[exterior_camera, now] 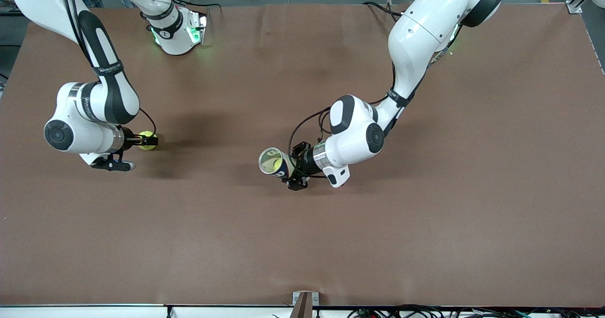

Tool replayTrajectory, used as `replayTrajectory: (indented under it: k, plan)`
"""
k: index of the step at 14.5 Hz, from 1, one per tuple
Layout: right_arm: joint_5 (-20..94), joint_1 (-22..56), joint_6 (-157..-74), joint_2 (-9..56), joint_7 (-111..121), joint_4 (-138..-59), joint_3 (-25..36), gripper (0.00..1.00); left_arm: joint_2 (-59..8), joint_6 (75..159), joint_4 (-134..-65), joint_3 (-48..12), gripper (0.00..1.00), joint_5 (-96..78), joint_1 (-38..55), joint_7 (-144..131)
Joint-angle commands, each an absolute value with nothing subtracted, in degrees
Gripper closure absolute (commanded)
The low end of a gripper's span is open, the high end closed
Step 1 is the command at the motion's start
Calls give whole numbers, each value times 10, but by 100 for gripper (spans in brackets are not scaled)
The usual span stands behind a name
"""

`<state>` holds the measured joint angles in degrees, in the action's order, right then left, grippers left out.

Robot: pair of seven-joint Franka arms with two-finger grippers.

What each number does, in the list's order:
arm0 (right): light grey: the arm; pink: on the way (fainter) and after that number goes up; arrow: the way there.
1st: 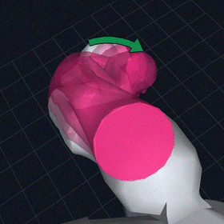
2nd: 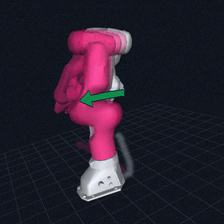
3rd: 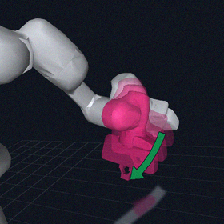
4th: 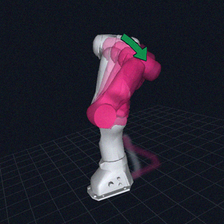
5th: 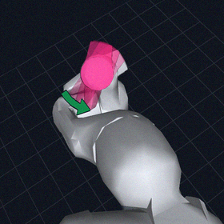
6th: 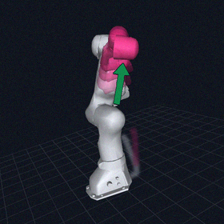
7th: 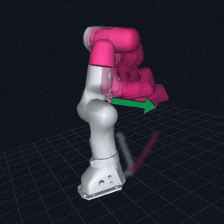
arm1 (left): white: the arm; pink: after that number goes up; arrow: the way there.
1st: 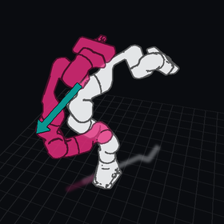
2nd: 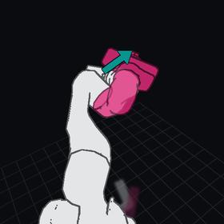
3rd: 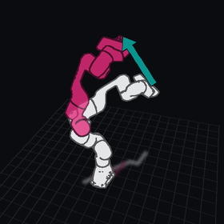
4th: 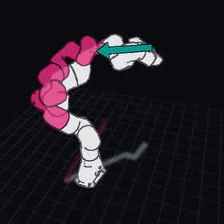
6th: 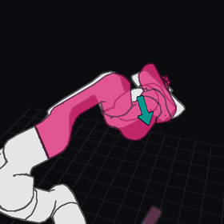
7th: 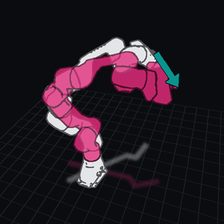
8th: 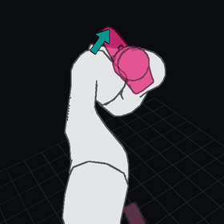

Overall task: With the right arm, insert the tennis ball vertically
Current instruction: 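Reach and grasp the second tennis ball with the right gripper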

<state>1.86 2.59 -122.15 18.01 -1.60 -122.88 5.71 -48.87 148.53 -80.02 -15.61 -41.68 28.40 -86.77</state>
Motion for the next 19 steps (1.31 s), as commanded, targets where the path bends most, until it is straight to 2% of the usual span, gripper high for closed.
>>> replayTrajectory:
  k: [1, 13, 14, 18, 19]
  plan:
    - [0, 19, -1237, 160, -16, -1254, 54, 0, -486, 1483, -795, -152, 26, -408, 288, -886]
    - [-11, 4, -1303, 205, -4, -1279, 51, 0, -486, 1483, -795, -152, 24, -408, 288, -894]
    - [-11, 4, -1303, 206, -4, -1279, 51, 3, -486, 1483, -796, -152, 24, -408, 288, -894]
    - [-11, 4, -1304, 207, 4, -1279, 50, 46, -487, 1483, -795, -152, 24, -408, 289, -895]
    - [-11, 5, -1303, 207, 4, -1279, 49, 53, -487, 1483, -795, -152, 24, -408, 289, -895]
